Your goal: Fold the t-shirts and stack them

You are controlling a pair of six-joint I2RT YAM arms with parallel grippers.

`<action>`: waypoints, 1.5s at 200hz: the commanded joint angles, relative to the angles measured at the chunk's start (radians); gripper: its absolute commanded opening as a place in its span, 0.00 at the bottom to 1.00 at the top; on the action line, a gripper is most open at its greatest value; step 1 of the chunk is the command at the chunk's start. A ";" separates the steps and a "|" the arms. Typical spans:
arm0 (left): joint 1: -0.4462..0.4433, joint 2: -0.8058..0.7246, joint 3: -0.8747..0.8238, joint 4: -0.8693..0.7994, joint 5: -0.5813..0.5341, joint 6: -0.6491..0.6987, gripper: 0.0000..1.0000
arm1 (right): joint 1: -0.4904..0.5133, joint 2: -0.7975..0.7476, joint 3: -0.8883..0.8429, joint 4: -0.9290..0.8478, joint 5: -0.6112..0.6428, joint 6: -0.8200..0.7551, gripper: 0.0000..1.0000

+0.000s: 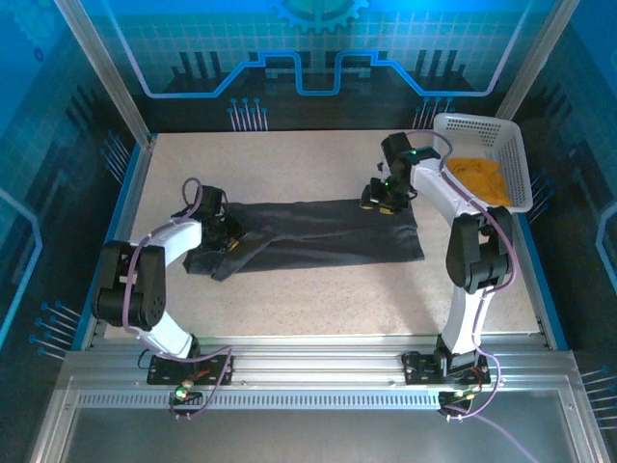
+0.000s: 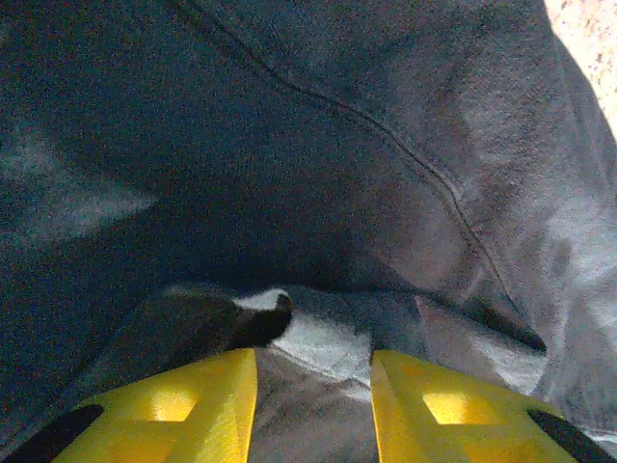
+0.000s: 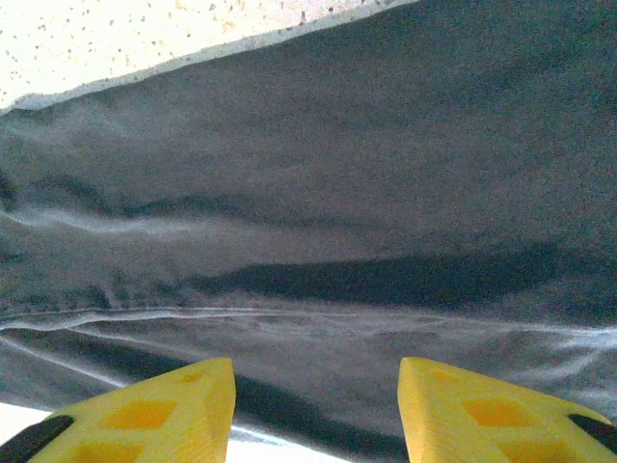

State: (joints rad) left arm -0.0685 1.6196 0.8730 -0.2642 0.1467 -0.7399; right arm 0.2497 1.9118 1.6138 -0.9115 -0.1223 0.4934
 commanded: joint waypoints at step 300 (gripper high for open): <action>-0.087 -0.183 -0.170 0.020 0.071 0.017 0.23 | 0.052 -0.071 -0.051 0.029 -0.030 0.039 0.49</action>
State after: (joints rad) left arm -0.1417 1.4670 0.7425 -0.2047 0.1638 -0.6727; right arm 0.2901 1.8603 1.5665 -0.8883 -0.1394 0.5236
